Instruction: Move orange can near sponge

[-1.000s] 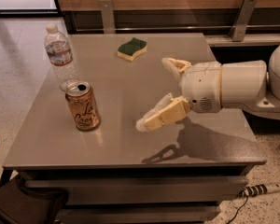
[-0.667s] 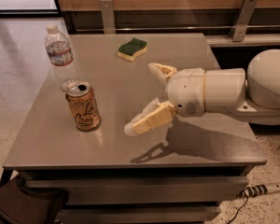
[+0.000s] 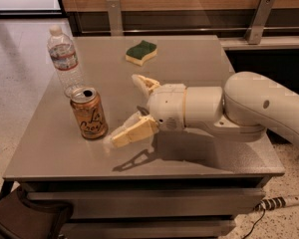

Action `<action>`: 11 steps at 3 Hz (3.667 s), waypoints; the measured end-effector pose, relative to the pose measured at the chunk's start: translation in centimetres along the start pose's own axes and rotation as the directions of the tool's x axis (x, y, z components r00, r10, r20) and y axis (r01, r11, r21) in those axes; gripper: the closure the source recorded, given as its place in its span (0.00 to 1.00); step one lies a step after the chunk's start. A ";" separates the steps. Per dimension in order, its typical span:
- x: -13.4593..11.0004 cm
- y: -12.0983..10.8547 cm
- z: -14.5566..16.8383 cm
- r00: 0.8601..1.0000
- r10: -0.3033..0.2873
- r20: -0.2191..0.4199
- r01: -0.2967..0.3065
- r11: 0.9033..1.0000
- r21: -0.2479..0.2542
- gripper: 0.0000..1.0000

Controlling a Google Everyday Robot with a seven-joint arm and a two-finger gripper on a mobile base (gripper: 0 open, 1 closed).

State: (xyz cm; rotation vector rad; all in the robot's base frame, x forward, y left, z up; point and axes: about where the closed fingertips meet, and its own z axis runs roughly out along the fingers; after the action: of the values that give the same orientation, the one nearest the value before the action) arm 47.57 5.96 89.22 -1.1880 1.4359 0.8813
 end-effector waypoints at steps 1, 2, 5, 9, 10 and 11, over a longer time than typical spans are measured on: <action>0.1 0.7 1.9 0.999 0.011 0.049 -0.010 1.000 -0.022 0.00; -0.2 1.7 4.3 0.992 0.027 0.122 -0.022 0.999 -0.044 0.00; -0.7 3.4 8.3 0.978 0.037 0.205 -0.016 0.995 -0.100 0.15; -1.1 3.9 8.8 0.978 0.031 0.206 -0.008 0.994 -0.112 1.00; -1.2 3.9 8.8 0.978 0.031 0.206 -0.008 0.994 -0.112 1.00; -1.4 1.6 7.9 0.974 0.043 0.221 -0.022 0.995 -0.098 1.00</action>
Offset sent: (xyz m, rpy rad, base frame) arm -0.0079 0.0563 -0.0124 0.1782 0.0074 0.0442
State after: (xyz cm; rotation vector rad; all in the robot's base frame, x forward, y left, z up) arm 48.01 14.08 88.86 -1.0993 1.2455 1.0807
